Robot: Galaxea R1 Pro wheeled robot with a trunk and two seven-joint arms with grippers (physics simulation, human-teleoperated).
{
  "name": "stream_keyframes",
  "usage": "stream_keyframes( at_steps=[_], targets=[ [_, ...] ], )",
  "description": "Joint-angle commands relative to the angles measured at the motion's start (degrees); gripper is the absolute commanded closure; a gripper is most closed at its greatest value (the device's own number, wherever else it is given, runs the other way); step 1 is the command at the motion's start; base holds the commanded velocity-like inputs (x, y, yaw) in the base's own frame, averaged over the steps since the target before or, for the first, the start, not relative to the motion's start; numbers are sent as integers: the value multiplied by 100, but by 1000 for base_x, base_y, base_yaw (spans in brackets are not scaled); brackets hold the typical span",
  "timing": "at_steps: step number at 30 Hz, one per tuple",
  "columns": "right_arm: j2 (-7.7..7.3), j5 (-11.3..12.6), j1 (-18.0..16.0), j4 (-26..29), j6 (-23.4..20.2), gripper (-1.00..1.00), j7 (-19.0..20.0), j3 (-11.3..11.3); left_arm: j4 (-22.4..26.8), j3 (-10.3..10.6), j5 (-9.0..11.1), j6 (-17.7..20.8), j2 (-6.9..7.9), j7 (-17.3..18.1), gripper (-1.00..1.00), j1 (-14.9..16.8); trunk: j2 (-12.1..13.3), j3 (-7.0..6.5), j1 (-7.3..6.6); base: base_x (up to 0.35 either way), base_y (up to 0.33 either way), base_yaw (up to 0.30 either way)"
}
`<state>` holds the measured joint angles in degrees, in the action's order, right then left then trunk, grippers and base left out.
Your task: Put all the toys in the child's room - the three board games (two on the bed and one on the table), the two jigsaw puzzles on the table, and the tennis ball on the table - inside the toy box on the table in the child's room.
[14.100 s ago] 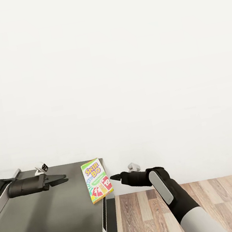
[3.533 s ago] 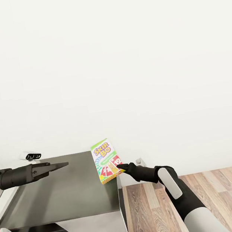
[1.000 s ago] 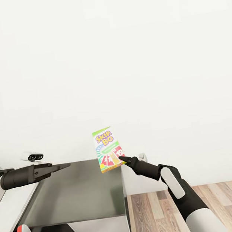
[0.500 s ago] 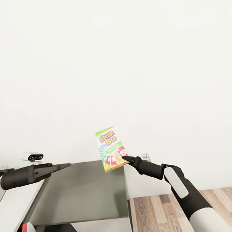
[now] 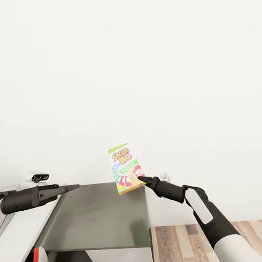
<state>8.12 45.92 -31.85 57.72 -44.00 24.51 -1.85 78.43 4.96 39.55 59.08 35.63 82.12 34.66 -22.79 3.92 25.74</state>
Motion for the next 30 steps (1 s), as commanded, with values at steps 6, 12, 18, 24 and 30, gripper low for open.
stream_keyframes(
  at_steps=[6,12,18,24,30],
  targets=[
    [6,5,-5,114,-39,100,0,-58,-3,14,18,60,5,13,-100,13,-13,-39,4,0,0,155],
    [6,-3,-5,182,-38,100,-12,-61,-3,22,18,60,-3,15,-100,6,-13,-91,4,0,0,157],
    [6,-4,-5,186,-32,100,-8,-62,-3,16,18,60,-5,14,-100,6,-13,-144,4,0,0,157],
    [6,-4,-5,187,-30,100,6,-62,-3,14,26,60,-4,22,-100,6,-13,-196,4,0,0,157],
    [6,-4,-5,187,-30,100,-6,-62,-3,14,26,53,-7,24,-100,6,-13,-228,4,0,0,149]
  ],
)
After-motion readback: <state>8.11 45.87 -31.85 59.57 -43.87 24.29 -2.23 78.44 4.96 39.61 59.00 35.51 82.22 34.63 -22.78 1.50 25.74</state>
